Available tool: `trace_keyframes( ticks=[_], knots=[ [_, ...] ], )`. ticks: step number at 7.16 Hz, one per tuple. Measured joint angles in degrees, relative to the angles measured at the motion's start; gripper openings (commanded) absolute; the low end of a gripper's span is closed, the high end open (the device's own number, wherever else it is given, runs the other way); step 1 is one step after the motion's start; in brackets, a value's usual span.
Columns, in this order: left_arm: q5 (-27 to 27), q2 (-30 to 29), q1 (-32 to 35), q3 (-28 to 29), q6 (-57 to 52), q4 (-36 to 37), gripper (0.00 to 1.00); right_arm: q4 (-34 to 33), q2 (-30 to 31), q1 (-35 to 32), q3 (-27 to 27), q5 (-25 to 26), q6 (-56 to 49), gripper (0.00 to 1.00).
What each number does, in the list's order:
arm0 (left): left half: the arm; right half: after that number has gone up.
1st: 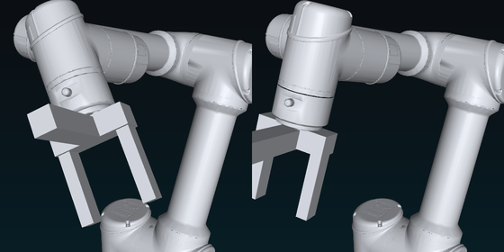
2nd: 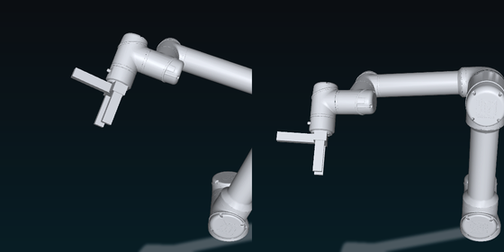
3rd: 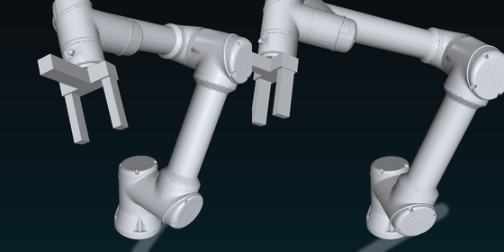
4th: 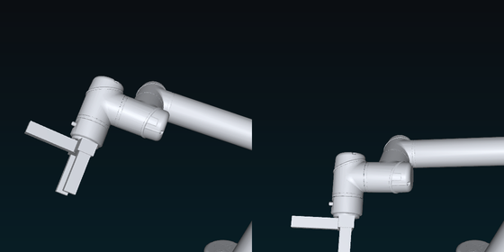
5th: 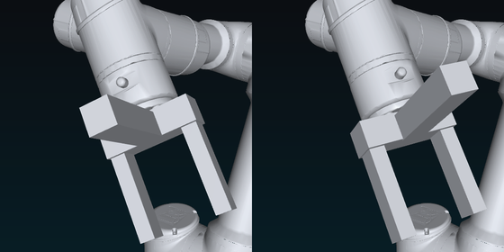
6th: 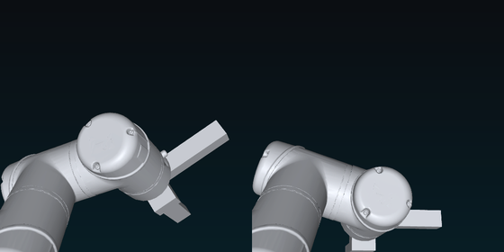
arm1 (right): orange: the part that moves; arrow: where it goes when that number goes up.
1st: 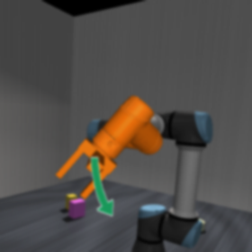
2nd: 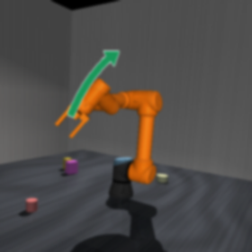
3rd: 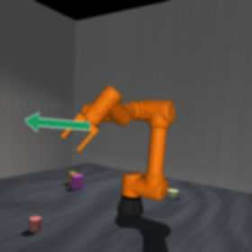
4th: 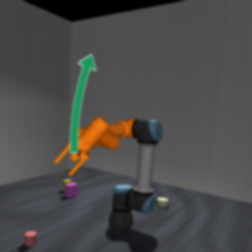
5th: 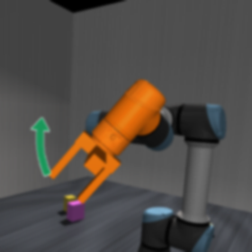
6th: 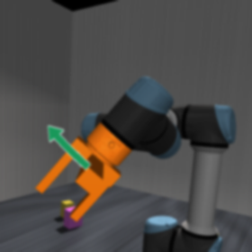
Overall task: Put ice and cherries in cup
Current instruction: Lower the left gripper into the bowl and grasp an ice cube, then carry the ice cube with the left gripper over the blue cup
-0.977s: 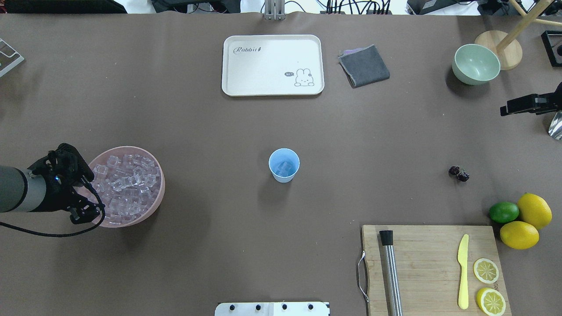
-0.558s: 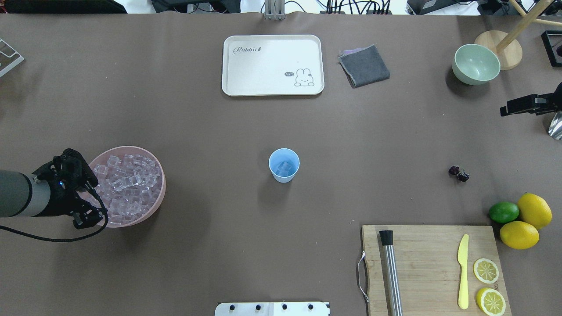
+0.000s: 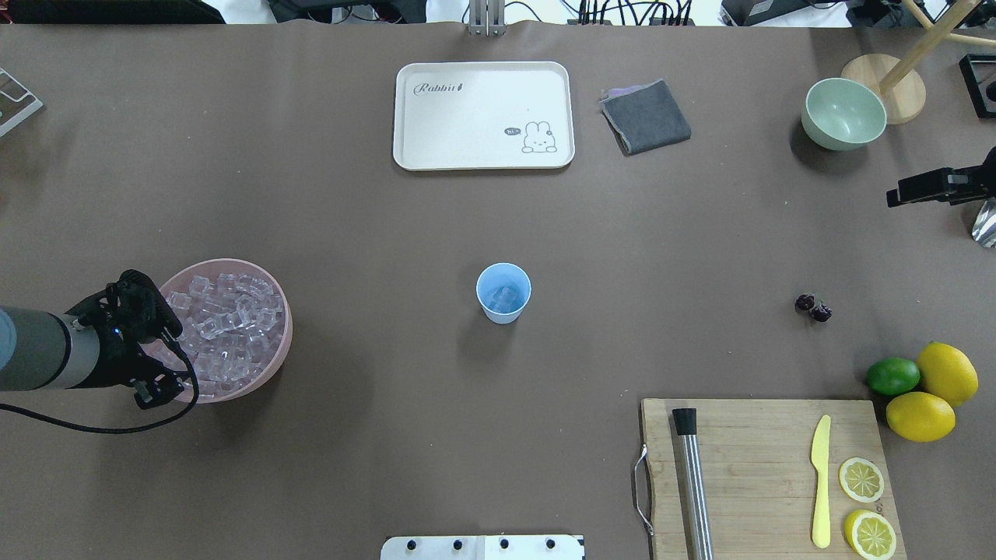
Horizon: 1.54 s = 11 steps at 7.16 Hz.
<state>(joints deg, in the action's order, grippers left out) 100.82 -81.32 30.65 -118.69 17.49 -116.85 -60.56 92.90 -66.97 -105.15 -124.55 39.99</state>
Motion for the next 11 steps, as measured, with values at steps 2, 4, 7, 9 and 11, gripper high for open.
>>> trace_keyframes(
  ticks=[2, 4, 7, 9, 11],
  knots=[
    [0.03, -0.05, 0.0, -0.04, -0.14, 0.19, 0.28, 0.01, 0.0, 0.0, 0.03, 0.01, 0.0, 1.0],
    [0.1, -0.06, 0.11, -0.2, -0.25, 0.25, 0.09, 0.01, 0.0, 0.0, 0.03, 0.01, 0.0, 1.0],
    [0.34, -0.04, 0.58, -1.09, -0.27, 0.26, 0.0, 0.01, 0.0, 0.0, 0.03, -0.01, 0.0, 1.0],
    [2.72, -0.95, 1.55, -2.75, -0.07, 0.82, 0.0, 0.0, -0.03, 0.0, 0.03, -0.03, 0.0, 1.0],
    [5.83, -5.79, 3.34, -2.41, 3.51, 1.06, 0.0, 0.0, -0.2, 0.0, 0.03, -0.06, 0.0, 1.0]
  ],
)
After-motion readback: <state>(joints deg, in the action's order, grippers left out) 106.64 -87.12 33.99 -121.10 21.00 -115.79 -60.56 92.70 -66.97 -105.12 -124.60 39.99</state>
